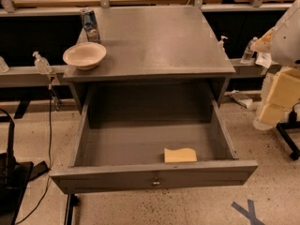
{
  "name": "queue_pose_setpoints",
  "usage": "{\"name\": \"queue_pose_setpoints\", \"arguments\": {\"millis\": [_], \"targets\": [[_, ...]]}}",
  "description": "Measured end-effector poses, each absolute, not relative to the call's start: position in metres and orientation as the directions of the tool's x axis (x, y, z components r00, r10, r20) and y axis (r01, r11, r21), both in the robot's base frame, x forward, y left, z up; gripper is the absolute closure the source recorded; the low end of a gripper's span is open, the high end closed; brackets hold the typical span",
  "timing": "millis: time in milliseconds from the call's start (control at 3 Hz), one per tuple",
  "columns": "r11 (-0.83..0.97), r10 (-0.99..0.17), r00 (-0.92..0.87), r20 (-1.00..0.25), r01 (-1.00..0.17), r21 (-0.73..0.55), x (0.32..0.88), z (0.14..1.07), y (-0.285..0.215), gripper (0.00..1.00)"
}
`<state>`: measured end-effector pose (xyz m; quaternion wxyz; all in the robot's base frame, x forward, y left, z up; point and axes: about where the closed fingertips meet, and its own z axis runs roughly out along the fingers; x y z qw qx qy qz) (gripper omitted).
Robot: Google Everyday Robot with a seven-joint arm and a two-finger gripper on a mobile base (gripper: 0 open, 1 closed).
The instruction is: Pick sponge from top drawer and place on counter
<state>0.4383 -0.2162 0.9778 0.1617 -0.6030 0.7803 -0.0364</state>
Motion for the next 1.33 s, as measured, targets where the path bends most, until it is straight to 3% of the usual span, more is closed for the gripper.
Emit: {"name": "queue_pose_setpoints", "arguments": {"millis": [667, 1333], "targets": [[0.235, -0.959, -0.183, -0.215, -0.939, -0.249, 0.450, 0.970, -0.207, 0.00], [0.155, -0.949, -0.087, -0.303, -0.966, -0.205, 0.529, 0.831, -0.135, 0.00]]}}
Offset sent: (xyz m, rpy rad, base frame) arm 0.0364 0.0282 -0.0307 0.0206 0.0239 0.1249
